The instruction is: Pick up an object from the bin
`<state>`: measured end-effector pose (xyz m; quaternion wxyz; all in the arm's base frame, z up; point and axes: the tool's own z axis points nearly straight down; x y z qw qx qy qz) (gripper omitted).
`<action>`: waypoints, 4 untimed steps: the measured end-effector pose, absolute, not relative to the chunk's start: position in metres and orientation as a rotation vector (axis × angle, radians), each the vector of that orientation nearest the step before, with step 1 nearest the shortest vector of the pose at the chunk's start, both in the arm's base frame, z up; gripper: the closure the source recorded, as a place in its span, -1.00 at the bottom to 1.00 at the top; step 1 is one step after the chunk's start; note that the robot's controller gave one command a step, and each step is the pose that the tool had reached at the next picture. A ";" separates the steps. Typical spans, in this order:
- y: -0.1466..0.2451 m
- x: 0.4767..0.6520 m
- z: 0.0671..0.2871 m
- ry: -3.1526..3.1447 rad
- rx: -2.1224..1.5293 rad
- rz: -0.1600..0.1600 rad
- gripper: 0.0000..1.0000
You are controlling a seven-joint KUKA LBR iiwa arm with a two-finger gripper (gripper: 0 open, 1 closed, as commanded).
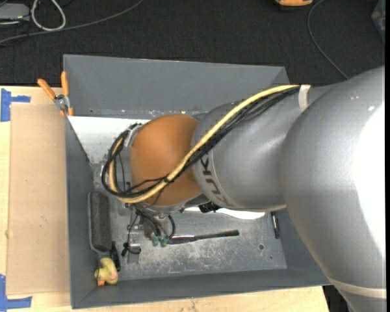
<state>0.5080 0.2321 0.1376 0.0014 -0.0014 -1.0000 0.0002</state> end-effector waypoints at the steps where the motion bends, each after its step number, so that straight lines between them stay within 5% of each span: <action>1: 0.161 0.529 0.073 -3.131 0.181 0.001 -1.00; 2: 0.140 0.523 0.112 -3.132 0.234 -0.006 -1.00; 3: 0.059 0.517 0.099 -3.124 0.198 0.007 -1.00; 4: 0.049 0.519 0.069 -3.125 0.348 -0.010 -1.00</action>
Offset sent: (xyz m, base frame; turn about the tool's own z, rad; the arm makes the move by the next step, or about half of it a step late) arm 0.0142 -0.0953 -0.0140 -0.1578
